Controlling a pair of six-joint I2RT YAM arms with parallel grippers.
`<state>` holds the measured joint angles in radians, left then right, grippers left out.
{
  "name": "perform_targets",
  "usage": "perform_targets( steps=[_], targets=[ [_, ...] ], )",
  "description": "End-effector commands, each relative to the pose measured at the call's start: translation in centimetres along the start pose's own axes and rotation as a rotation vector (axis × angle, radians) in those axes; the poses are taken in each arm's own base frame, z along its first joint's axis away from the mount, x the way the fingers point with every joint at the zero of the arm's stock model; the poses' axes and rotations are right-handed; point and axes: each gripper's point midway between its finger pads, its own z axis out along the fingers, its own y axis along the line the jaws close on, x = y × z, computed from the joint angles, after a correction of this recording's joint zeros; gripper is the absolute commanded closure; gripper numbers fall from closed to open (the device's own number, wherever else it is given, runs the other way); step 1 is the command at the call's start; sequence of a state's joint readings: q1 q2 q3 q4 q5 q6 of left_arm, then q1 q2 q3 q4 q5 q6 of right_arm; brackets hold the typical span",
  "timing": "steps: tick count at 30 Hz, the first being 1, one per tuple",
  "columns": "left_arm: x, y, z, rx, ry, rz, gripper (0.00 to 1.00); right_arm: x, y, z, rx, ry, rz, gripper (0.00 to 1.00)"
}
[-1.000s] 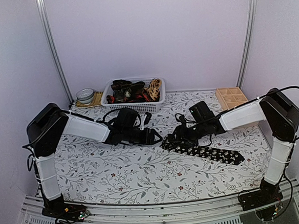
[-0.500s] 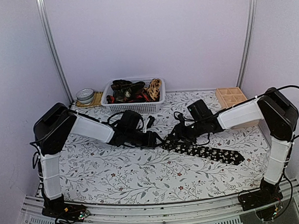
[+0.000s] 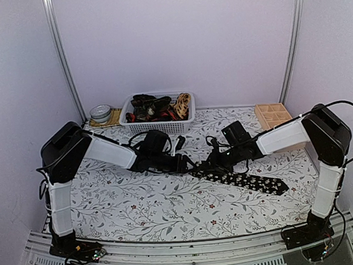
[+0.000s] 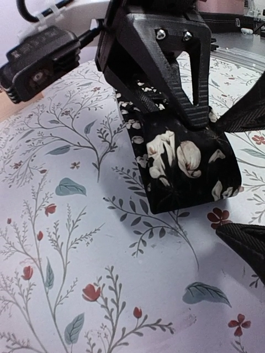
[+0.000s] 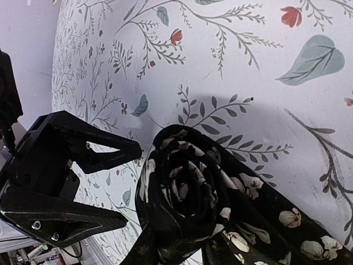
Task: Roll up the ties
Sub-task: Roll the tie at the center of the board.
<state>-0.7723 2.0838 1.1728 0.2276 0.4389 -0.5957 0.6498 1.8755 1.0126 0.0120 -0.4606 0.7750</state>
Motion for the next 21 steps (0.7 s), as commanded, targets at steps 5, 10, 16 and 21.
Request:
perform_targets(
  steps=[5, 10, 16, 21],
  targets=[
    [-1.7, -1.5, -1.0, 0.029, -0.034, 0.099, 0.35, 2.5, -3.9, 1.5, 0.096, 0.067, 0.011, 0.80],
    [-3.0, -2.8, -2.0, 0.032, 0.027, 0.385, 0.00, 3.2, -4.9, 1.8, 0.117, 0.091, 0.006, 0.80],
    [-2.5, -2.0, -3.0, -0.022, 0.141, 0.896, 0.00, 3.8, -5.5, 2.4, 0.114, 0.111, 0.011, 0.80],
    [-1.8, -2.1, -3.5, 0.050, 0.133, 1.210, 0.00, 3.8, -5.8, 2.7, 0.074, 0.124, 0.034, 0.80]
  ],
)
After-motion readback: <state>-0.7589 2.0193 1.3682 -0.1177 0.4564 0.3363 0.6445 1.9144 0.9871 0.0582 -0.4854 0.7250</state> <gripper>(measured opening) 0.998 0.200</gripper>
